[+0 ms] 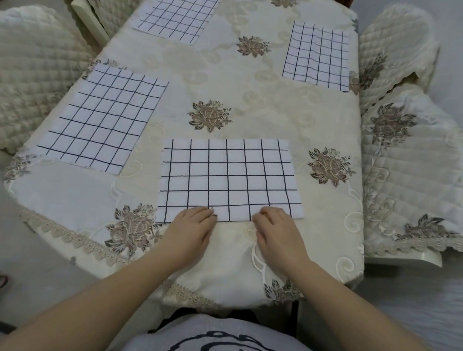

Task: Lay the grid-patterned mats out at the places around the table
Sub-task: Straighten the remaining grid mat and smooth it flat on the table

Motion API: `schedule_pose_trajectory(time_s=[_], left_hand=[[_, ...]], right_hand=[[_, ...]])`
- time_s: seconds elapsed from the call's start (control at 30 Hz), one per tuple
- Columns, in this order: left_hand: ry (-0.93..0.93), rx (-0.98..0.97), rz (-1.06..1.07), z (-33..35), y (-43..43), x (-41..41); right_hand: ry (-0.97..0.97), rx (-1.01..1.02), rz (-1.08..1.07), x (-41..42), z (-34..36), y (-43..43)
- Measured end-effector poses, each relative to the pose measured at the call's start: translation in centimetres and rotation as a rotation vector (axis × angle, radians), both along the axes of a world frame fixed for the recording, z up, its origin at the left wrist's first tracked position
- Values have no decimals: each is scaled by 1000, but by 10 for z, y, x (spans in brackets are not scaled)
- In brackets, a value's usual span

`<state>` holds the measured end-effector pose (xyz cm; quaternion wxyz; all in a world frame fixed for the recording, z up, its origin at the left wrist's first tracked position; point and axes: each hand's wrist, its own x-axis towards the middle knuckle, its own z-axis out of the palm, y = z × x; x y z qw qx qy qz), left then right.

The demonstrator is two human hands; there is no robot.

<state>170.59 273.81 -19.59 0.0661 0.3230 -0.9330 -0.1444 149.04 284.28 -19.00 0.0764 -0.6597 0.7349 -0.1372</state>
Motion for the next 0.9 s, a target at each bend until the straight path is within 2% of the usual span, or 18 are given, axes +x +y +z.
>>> schedule_pose_trajectory(time_s=[0.2, 0.43, 0.73, 0.9], left_hand=[[-47, -101, 23, 5, 2, -8], [-189, -222, -1, 13, 0, -24], [-241, -153, 51, 28, -33, -31], [-120, -55, 127, 48, -57, -34]], right_hand=[[137, 48, 21, 1, 1, -11], [321, 92, 54, 3, 5, -26], [140, 39, -26, -13, 10, -47], [34, 22, -69, -32, 33, -62]])
